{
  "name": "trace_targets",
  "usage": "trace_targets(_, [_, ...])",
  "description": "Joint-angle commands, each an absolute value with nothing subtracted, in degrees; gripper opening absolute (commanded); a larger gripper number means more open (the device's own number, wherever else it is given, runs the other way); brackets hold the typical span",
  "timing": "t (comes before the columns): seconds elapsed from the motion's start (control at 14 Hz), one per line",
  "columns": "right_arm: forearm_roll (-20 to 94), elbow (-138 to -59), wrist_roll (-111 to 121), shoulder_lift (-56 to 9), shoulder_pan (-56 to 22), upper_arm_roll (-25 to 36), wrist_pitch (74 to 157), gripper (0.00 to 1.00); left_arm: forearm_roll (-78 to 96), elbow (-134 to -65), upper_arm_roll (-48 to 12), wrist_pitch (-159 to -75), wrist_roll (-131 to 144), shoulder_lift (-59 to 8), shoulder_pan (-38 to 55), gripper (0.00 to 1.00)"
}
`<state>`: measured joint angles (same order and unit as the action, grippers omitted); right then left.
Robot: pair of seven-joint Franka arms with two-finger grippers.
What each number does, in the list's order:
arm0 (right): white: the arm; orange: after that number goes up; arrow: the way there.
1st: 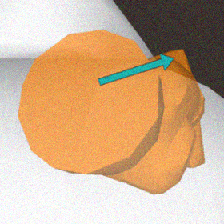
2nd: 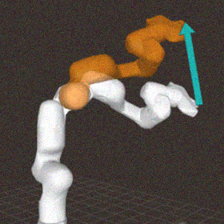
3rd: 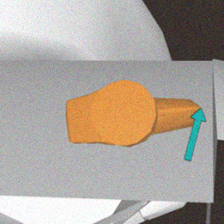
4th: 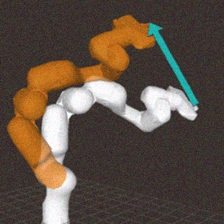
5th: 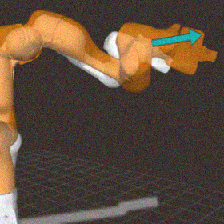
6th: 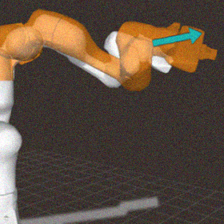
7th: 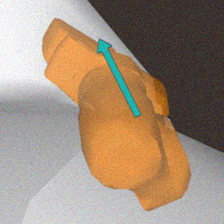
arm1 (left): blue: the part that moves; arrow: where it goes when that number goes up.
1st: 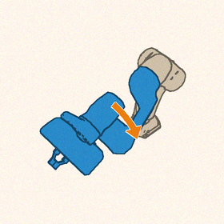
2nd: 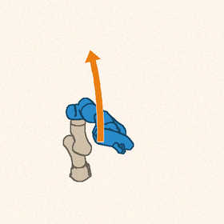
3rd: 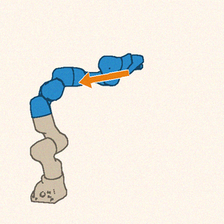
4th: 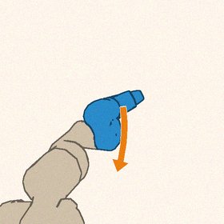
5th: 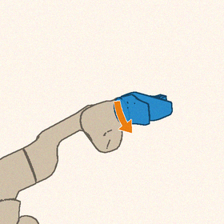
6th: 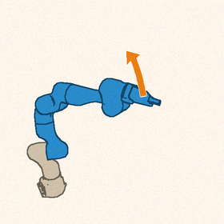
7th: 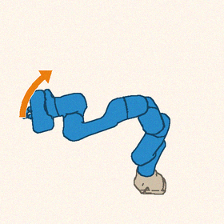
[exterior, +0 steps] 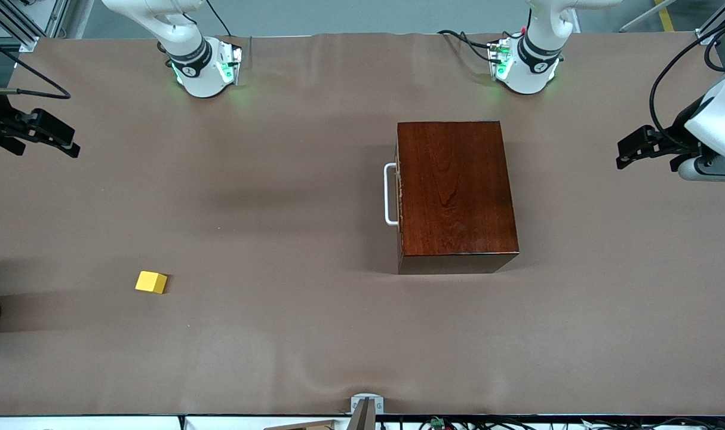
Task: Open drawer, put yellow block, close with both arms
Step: 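Move the left gripper to the drawer's white handle while the right gripper reaches the cube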
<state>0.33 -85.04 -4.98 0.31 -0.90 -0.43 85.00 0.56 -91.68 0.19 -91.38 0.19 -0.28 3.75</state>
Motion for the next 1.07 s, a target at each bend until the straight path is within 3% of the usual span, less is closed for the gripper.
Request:
trace_targets(0.0, [1.1,-86.0,-5.2,1.4,-1.2,-0.1,85.4,1.0,1.9,-92.3,0.1,-91.8,0.2,0.3,3.1,1.0])
trace_targets(1.0, [1.2,-85.4,-4.7,1.1,-1.7,-0.2,84.8,1.0,3.2,-90.5,-1.9,-91.9,0.2,-2.3,4.7,1.0])
